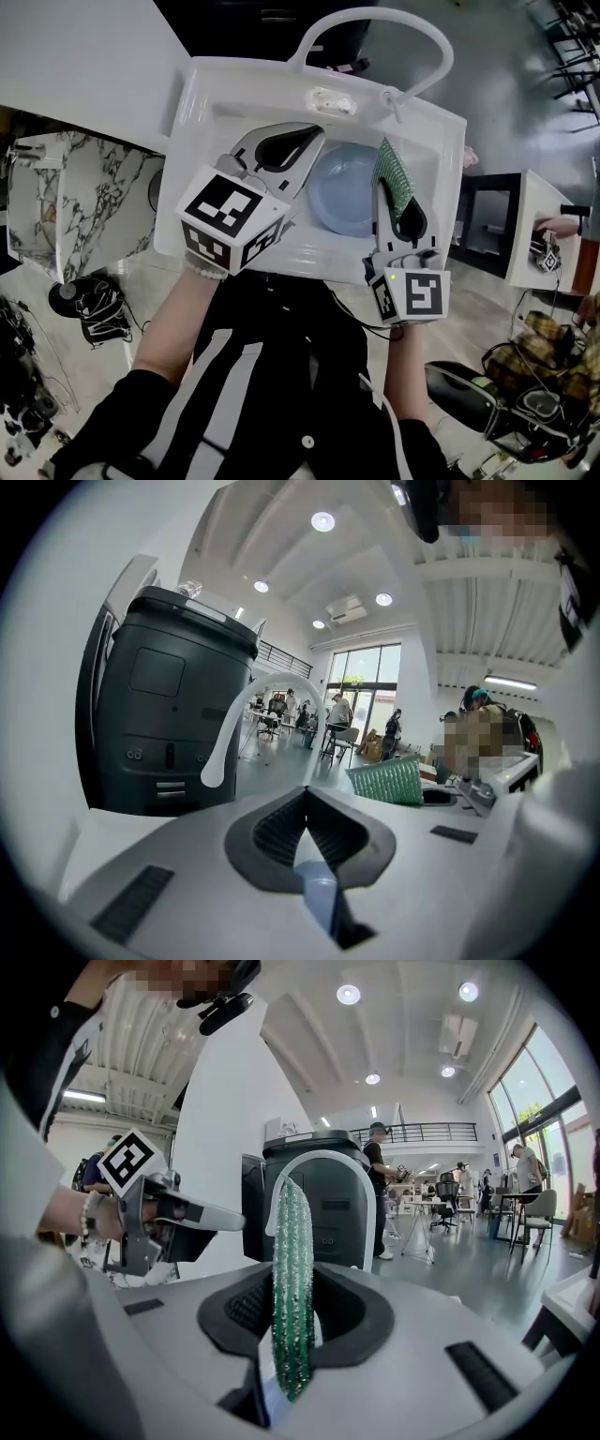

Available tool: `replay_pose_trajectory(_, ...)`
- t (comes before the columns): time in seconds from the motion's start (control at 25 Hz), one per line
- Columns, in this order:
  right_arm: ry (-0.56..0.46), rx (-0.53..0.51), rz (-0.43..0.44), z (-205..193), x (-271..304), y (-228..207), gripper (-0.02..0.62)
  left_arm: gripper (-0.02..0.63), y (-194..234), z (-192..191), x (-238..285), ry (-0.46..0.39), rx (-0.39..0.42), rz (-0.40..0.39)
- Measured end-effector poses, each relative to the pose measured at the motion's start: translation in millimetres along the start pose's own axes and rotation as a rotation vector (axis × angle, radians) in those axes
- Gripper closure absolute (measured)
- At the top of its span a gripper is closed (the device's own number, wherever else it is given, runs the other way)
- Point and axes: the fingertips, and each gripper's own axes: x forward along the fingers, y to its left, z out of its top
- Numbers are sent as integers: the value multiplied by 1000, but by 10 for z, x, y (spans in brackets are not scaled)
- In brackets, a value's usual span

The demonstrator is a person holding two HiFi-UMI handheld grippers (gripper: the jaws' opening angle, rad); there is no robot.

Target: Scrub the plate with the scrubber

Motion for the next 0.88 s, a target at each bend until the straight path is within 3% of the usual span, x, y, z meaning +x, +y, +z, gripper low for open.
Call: replay_pose_trajectory(0.88, 7, -24, 24, 48, 71, 140, 503, 606, 41, 7, -66, -3, -5, 1)
